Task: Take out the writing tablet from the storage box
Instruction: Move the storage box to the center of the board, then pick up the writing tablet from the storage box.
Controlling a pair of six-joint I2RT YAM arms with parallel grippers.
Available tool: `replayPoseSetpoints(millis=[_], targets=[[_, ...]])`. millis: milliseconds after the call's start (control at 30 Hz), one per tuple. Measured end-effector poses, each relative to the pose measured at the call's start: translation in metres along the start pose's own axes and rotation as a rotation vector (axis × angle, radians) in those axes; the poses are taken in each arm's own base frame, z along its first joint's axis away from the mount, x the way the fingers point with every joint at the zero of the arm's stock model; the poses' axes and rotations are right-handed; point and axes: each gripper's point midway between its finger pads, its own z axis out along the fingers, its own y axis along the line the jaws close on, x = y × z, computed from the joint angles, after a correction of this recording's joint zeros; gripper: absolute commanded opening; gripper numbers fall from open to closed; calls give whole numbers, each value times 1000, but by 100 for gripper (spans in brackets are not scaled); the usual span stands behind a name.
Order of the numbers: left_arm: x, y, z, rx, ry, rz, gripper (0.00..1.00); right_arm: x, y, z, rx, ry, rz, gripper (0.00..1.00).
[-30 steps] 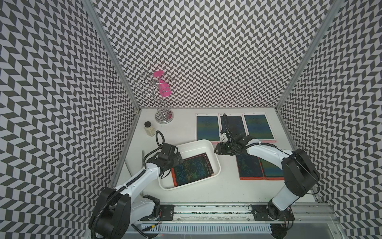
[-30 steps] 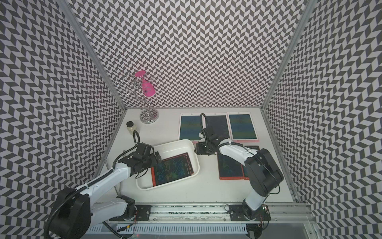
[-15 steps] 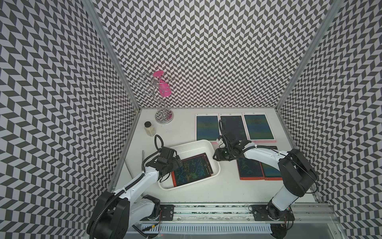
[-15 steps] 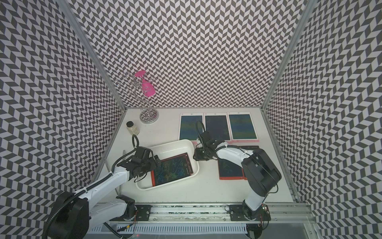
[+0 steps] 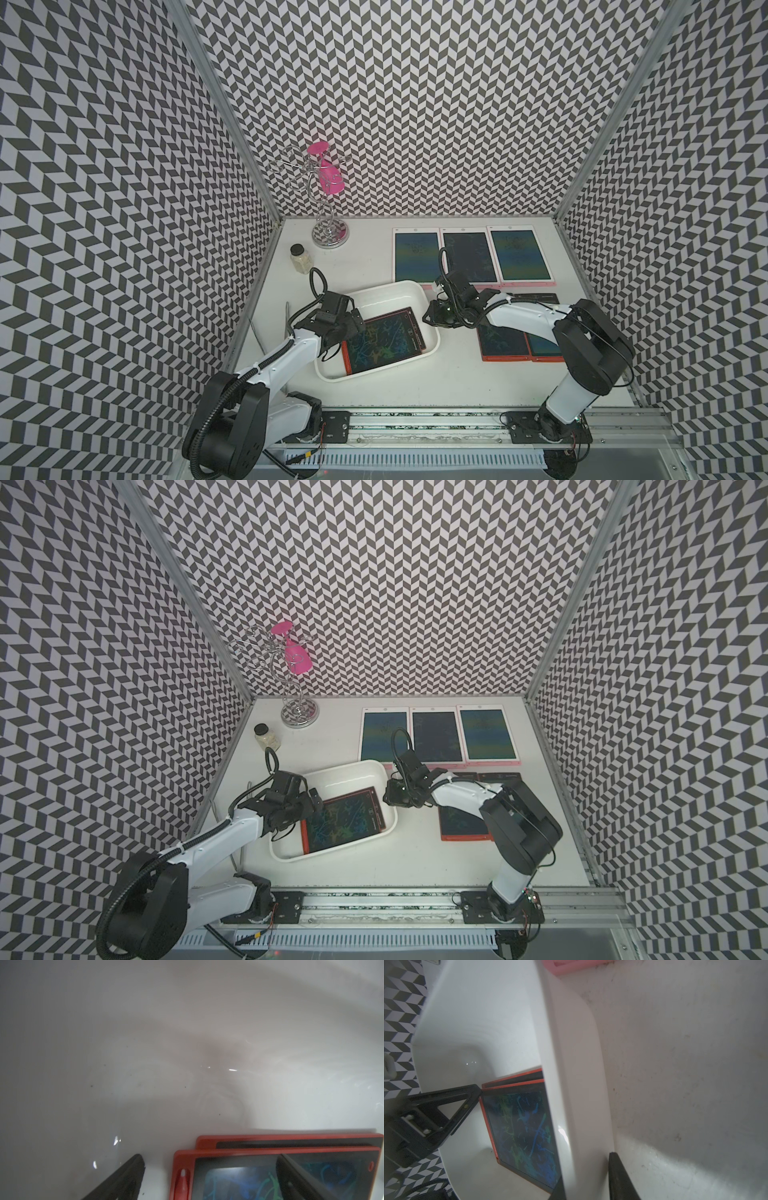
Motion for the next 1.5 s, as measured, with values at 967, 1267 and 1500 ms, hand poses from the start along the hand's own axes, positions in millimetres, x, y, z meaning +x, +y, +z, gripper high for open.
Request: replayPoseSetpoints(millis=[967, 1267, 1500], targets=[[-21, -12, 1, 36, -77, 16, 97, 1, 24, 16, -46, -7, -14, 17], [-24, -10, 4, 21, -92, 22, 95, 0, 28, 19, -48, -4, -23, 17], [-30, -14, -10, 51, -126, 18, 94, -1, 29, 22, -43, 0, -29, 17]])
